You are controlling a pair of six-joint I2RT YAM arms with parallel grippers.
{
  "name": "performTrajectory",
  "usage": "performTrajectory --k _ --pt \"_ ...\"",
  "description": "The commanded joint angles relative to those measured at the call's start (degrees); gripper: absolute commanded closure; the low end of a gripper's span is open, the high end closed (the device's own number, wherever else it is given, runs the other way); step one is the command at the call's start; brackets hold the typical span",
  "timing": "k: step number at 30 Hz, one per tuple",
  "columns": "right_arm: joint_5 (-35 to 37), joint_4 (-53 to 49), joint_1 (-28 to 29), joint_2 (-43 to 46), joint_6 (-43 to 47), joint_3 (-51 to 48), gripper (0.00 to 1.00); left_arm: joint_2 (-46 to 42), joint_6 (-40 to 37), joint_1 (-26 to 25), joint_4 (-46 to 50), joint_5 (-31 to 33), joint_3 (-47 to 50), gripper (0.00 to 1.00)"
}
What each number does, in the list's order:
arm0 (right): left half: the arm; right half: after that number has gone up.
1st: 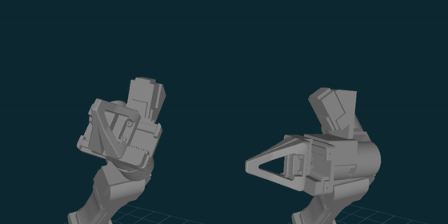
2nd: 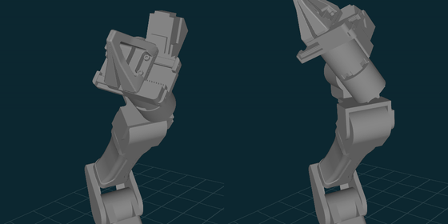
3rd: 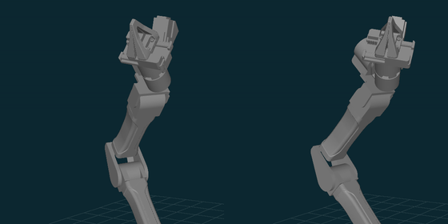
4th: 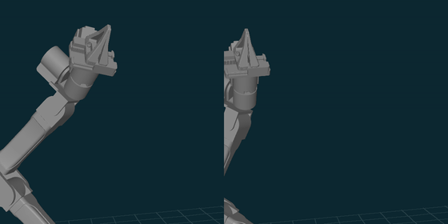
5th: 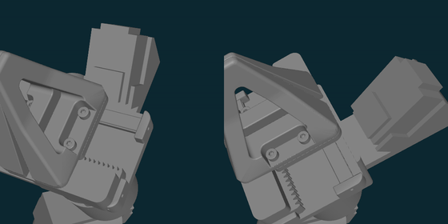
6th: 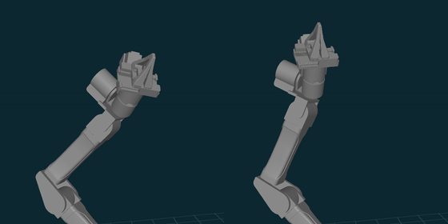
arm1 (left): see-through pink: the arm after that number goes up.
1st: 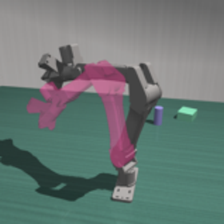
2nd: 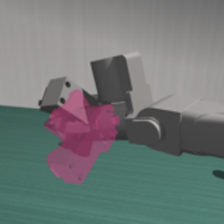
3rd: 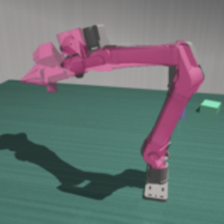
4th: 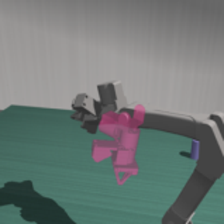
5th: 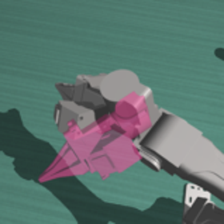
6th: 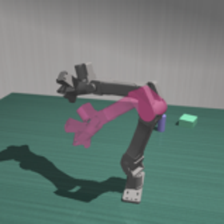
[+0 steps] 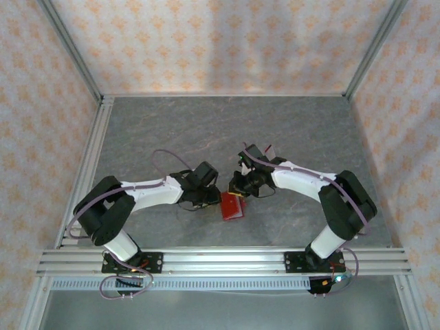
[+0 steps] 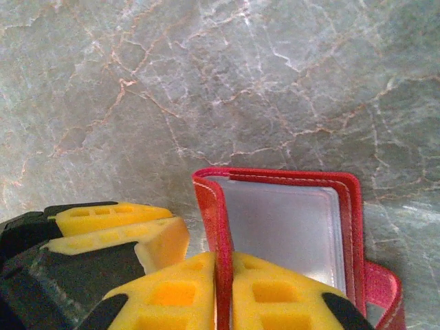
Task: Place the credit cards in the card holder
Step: Open the card holder at the center of the table.
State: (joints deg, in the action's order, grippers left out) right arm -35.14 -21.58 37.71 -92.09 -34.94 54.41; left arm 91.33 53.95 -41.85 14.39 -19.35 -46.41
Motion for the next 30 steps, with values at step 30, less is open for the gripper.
performTrajectory --k 30 --pt "34.4 -36.0 13.2 -17.3 7.9 32.2 0.98 -6.7 -1.7 2.5 10.3 4.0 2.7 0.77"
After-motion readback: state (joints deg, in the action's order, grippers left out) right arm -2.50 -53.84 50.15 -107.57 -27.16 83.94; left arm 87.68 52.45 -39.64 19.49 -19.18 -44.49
